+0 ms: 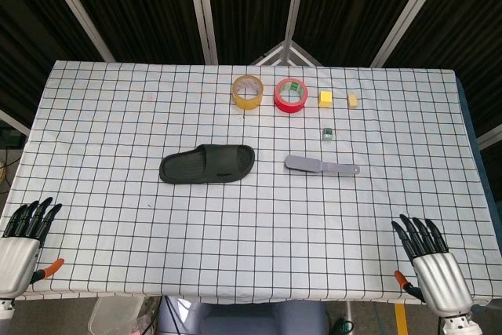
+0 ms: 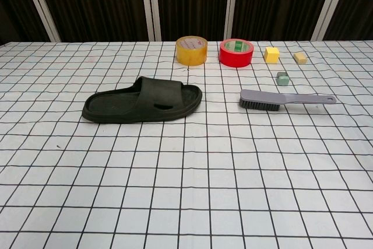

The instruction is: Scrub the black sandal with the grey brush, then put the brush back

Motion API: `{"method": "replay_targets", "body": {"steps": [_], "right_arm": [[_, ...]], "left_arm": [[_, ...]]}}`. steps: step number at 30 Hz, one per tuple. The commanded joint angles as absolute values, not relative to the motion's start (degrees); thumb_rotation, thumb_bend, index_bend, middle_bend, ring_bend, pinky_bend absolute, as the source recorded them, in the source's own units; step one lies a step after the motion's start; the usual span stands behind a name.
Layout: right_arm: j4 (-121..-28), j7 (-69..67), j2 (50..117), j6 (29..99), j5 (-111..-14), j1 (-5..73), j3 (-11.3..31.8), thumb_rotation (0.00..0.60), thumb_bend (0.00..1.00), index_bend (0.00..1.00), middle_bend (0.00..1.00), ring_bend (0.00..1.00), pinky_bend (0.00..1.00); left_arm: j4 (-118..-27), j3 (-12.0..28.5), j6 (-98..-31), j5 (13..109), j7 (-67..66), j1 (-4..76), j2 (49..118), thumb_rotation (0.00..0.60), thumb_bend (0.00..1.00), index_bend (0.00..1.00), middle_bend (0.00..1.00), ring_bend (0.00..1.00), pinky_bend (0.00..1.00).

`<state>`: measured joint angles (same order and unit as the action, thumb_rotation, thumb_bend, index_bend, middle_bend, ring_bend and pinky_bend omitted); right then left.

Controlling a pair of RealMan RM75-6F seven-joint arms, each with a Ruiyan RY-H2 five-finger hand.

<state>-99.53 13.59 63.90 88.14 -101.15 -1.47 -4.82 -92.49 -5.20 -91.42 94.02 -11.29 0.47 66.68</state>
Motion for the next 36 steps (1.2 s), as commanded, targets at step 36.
{"method": "replay_targets", "body": {"steps": [36], "right_arm": [[-100.1, 33.2, 73.5, 55.1, -69.3, 26.4, 13.9, 0.600, 0.30, 0.08, 0.05, 0.01, 0.12]], "left_arm": [[-84.0, 0.7, -89.9, 94.2, -13.5, 4.1, 75.5, 0.600, 0.07, 0.00, 0.00, 0.00, 0.06]]}}
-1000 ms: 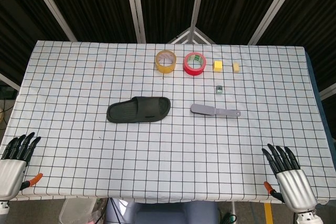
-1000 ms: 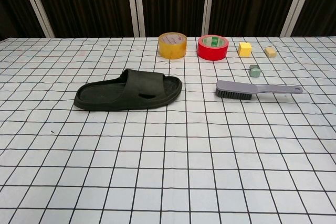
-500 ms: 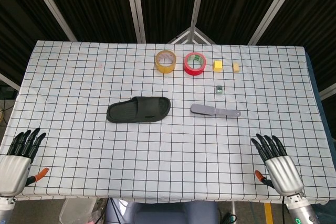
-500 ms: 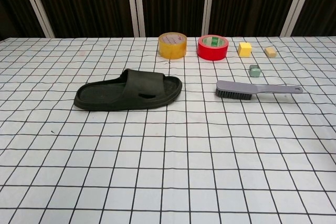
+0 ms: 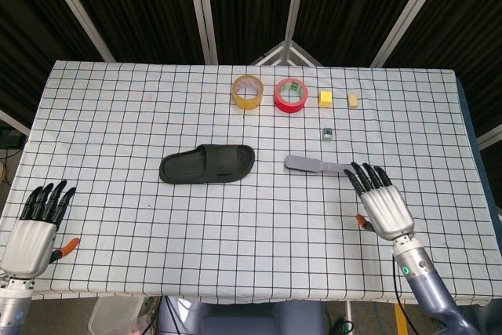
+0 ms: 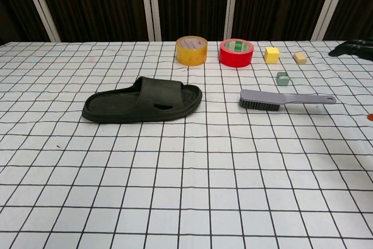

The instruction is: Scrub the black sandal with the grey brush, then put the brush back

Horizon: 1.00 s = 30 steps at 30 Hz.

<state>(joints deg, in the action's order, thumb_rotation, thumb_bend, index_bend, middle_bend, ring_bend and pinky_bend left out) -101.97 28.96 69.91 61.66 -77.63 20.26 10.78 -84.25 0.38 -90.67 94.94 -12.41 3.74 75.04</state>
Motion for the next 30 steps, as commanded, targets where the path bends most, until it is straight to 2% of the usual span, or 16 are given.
{"method": "replay_targets", "body": {"steps": [1, 15, 30], "right_arm": [[-99.3, 34.6, 74.3, 54.0, -67.1, 27.8, 14.2, 0.600, 0.30, 0.08, 0.05, 0.01, 0.12], [-92.7, 41.1, 80.4, 50.7, -57.0, 37.1, 14.9, 0.600, 0.35, 0.19, 0.08, 0.04, 0.12], [-76.0, 39.0, 89.1, 44.7, -49.7, 46.5, 14.0, 0.600, 0.35, 0.19, 0.08, 0.04, 0.13]], "left_arm": [[-84.0, 0.9, -89.8, 93.8, -14.0, 4.1, 75.7, 0.600, 0.07, 0.00, 0.00, 0.00, 0.06], [-83.5, 1.6, -87.6, 90.9, -16.4, 4.7, 76.5, 0.600, 0.08, 0.00, 0.00, 0.00, 0.06], [-83.1, 3.1, -85.7, 87.2, -16.6, 5.6, 76.5, 0.600, 0.08, 0.00, 0.00, 0.00, 0.06]]}}
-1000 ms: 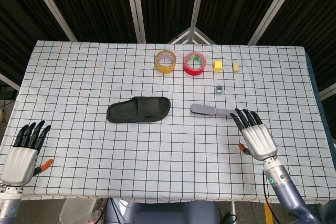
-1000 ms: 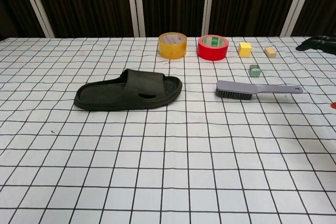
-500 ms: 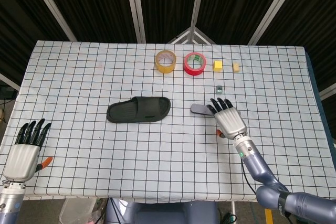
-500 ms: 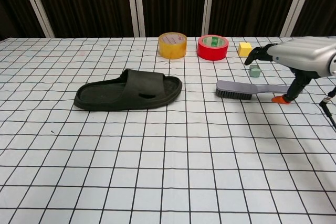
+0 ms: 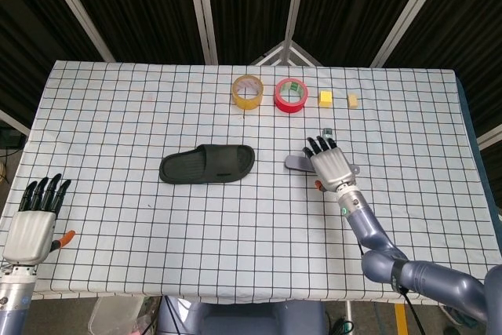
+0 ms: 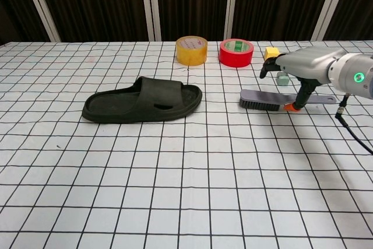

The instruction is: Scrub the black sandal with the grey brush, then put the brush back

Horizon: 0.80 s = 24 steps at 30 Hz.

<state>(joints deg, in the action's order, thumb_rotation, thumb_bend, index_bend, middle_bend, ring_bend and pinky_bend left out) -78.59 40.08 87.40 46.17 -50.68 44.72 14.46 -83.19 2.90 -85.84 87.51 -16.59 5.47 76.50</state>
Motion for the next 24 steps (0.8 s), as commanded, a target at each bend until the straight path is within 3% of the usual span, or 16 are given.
{"method": "replay_targets", "body": {"steps": [1, 24], "right_arm": [[-75.1, 38.6, 89.5, 44.4, -49.5, 46.9, 13.8, 0.600, 0.35, 0.20, 0.08, 0.04, 0.13], [-68.5, 34.4, 92.3, 44.2, -50.2, 50.2, 11.2, 0.600, 0.35, 0.41, 0.16, 0.13, 0.21]], "left_arm": [[-83.0, 3.1, -85.5, 86.9, -16.6, 5.6, 76.5, 0.600, 0.08, 0.00, 0.00, 0.00, 0.06], [-82.8, 3.0, -84.9, 85.4, -16.7, 5.9, 76.2, 0.600, 0.09, 0.00, 0.00, 0.00, 0.06]]}}
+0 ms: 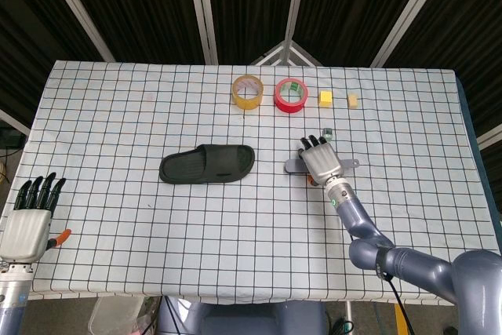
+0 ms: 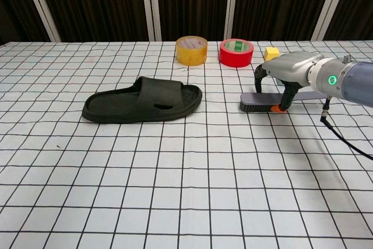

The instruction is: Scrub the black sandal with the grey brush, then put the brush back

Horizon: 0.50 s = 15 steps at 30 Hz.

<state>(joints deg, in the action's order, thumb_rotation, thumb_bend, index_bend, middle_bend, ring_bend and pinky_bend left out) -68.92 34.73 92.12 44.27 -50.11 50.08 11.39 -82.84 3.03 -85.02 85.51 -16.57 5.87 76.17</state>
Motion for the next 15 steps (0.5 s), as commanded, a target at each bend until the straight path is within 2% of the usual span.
{"method": "replay_targets", "body": {"steps": [1, 10, 13, 15], "right_arm": [[-68.3, 34.2, 92.4, 44.3, -50.2, 50.3, 11.1, 0.600, 0.35, 0.42, 0.17, 0.13, 0.21], [-66.8, 32.8, 92.9, 44.7, -51.0, 50.6, 10.6, 0.600, 0.35, 0.48, 0.23, 0.19, 0.27], [-66.6, 32.5, 93.0, 45.1, -51.4, 50.6, 10.4, 0.600, 0.36, 0.51, 0.28, 0.24, 0.32], [-66.5, 32.2, 93.1, 45.4, -51.8, 50.6, 10.4, 0.600, 0.38, 0.56, 0.36, 0.32, 0.40]], "left_arm": [[-82.9, 3.0, -84.8, 85.3, -16.7, 6.0, 76.2, 0.600, 0.09, 0.00, 0.00, 0.00, 0.06], [-82.9, 3.0, -84.5, 85.0, -17.0, 6.2, 76.3, 0.600, 0.09, 0.00, 0.00, 0.00, 0.06], [-82.8, 2.9, -84.4, 85.0, -17.0, 6.3, 76.3, 0.600, 0.10, 0.00, 0.00, 0.00, 0.06], [-82.8, 2.8, -84.3, 85.1, -16.9, 6.4, 76.3, 0.600, 0.11, 0.00, 0.00, 0.00, 0.06]]}}
